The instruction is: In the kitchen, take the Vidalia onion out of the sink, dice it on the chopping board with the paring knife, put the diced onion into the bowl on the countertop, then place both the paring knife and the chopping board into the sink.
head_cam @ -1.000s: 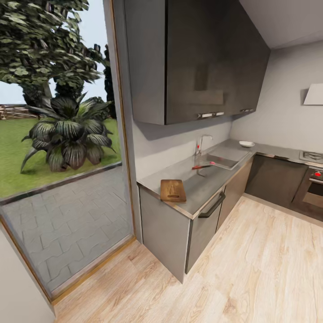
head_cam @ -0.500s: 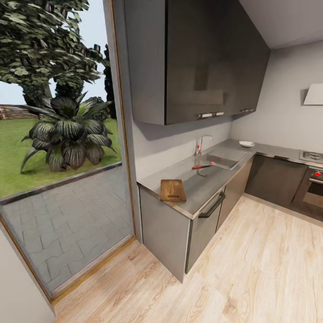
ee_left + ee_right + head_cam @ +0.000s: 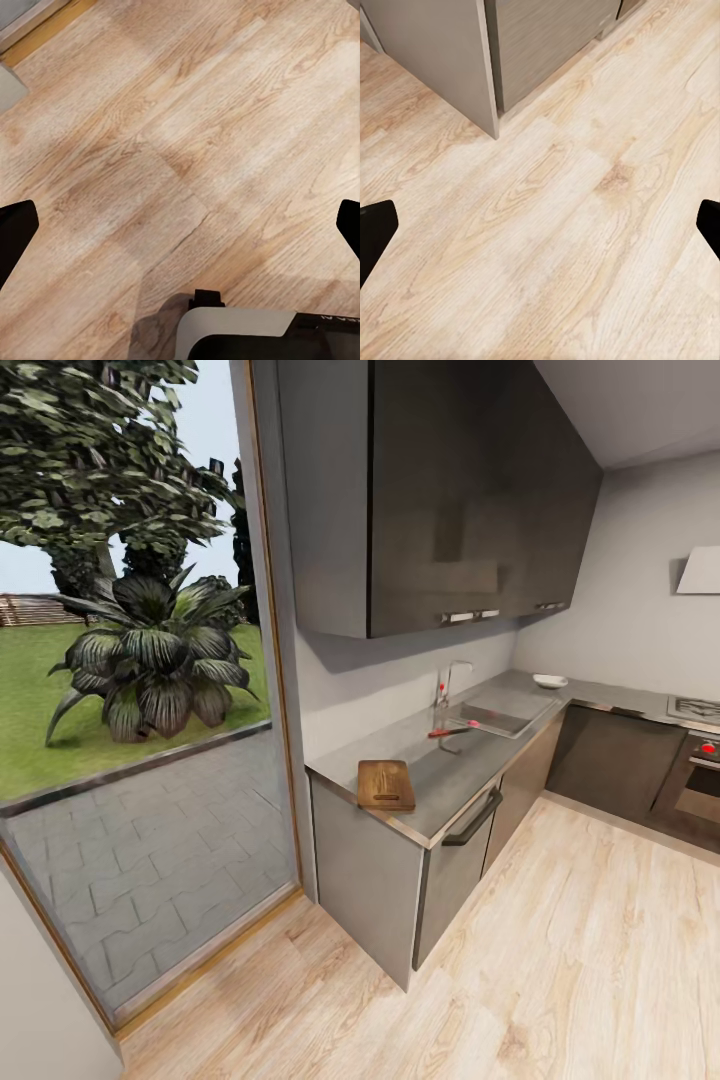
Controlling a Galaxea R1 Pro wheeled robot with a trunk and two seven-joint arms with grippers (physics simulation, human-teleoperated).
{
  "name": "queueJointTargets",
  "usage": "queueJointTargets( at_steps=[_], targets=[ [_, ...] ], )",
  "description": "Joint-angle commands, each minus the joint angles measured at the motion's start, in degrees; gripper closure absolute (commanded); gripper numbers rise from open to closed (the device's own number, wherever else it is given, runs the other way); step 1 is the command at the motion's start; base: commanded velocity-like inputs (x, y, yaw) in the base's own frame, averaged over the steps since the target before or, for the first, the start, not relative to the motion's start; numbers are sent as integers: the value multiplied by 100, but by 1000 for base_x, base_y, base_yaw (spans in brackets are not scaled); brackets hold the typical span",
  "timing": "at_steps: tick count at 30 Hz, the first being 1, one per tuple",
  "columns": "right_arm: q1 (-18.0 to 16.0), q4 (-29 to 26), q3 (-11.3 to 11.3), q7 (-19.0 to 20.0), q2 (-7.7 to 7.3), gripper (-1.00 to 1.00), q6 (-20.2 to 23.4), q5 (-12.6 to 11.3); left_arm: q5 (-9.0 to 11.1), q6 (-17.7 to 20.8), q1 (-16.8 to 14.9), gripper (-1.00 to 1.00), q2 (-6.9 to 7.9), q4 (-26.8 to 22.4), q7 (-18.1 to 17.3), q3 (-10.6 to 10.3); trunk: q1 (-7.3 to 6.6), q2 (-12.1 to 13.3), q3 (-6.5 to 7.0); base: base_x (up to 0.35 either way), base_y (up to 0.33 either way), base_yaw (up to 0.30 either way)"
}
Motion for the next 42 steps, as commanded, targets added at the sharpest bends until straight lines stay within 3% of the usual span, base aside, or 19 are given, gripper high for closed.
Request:
queueJointTargets(
  at_steps=[1,10,17,28,32,35,36,42],
  targets=[
    [-1,4,4,-16,-1,-100,-17,2,6,-14,1,-100,-1,0,1,3,2,-3,-1,0,0,0],
    [-1,4,4,-16,-10,-100,-17,2,6,-15,1,-100,-1,0,-3,2,2,-3,-1,16,10,0],
    [-1,12,12,-8,-182,-100,-17,-1,6,-16,1,-100,-1,8,-5,1,2,-3,-1,165,134,0],
    [-1,-91,5,-49,-156,-100,7,-7,6,-22,1,-100,6,8,-12,-5,2,-3,-1,24,17,0],
    [-1,-950,4,-388,-136,-100,240,-7,6,-23,1,-100,8,10,-13,-7,2,-3,-1,1,1,0],
    [0,-2038,8,-953,-122,-100,1019,-17,6,-23,1,-100,5,26,-14,-7,2,-3,-1,0,0,0],
    [-1,-2736,14,-1295,-119,-100,1657,-25,6,-23,1,-100,2,50,-14,-4,2,-3,-1,0,0,0],
    [-186,-4391,21,-1779,-115,-100,2935,-26,6,-23,1,-100,0,76,-14,1,2,-3,-1,0,0,0]
  ],
)
